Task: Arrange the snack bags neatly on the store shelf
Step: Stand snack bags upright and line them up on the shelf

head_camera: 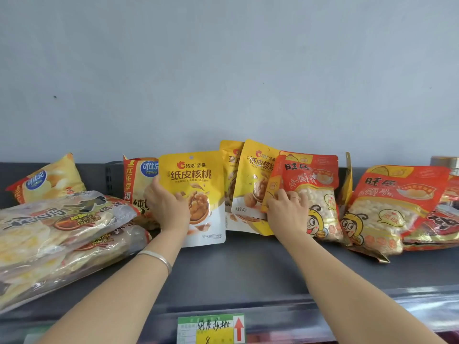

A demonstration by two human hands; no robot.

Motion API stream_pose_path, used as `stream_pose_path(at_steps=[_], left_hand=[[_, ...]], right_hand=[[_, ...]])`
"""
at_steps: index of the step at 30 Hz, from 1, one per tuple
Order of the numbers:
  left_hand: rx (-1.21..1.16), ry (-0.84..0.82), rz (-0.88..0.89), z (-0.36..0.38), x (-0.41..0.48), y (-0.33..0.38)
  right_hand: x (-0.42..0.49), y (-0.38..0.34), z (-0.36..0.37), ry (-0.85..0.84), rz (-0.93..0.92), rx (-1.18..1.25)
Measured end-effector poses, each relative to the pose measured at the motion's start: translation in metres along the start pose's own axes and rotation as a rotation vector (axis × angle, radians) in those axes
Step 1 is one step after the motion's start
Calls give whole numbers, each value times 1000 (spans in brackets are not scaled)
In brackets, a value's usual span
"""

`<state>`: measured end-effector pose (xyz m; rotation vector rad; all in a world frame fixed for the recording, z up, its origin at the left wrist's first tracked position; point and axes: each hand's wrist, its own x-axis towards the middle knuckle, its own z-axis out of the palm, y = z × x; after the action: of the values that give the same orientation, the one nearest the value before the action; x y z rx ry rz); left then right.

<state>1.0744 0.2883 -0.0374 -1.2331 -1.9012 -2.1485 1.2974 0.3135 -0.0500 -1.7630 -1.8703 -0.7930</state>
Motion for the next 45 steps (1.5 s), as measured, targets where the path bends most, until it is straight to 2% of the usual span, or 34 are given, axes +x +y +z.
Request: stream_pose_path(at_steps=[2, 4, 6, 7, 8, 9, 11, 15, 17, 19, 22, 23, 27, 31, 33, 35, 37, 41, 45], left_hand=[[194, -12, 278, 9, -7, 2], [321, -92, 631, 21, -18, 8], [383, -268, 947, 32, -33, 18], [406, -398, 1029, 36, -41, 23], [430, -532, 1030, 42, -49, 26], [450, -644, 954, 49, -55, 26], [457, -760, 698, 60, -61, 28], [419, -819, 380, 80, -49, 34], [343, -776, 296, 90, -39, 37], [243, -659, 238, 99, -31, 37], [162, -543, 150, 109, -23, 39], [139, -536, 112, 111, -24, 40], [77, -538, 66, 126, -33, 40], [-36, -490, -47, 129, -34, 36], [-27, -558, -28, 131, -32, 29], [30, -600, 70, 131, -31, 23], [21, -522, 119, 130, -29, 21], [-115, -306, 70, 122, -22, 27], [-276, -289, -6, 114, -15, 35]], right_hand=[[-1, 3, 4, -14, 3, 37], [0, 1, 6, -11, -6, 59], [0, -1, 7, -15, -12, 75], [-1, -2, 8, -7, -23, 87], [-1, -2, 9, 0, -31, 101], [-2, -2, 8, 8, -34, 117], [-1, -2, 7, 19, -50, 128], [5, -7, 6, 72, -219, 67], [12, -9, 4, 52, -345, 17], [19, -8, 9, 36, -405, -39], [27, 2, 18, 83, -361, -50], [28, 4, 19, 25, -353, -100], [32, 8, 27, -103, -456, -198], [36, 10, 33, -143, -353, -161], [37, 11, 34, -143, -288, -124], [38, 14, 33, -144, -200, -38], [38, 16, 35, -140, -122, 74], [40, 19, 40, -114, -10, 300], [46, 20, 37, -115, 76, 594]])
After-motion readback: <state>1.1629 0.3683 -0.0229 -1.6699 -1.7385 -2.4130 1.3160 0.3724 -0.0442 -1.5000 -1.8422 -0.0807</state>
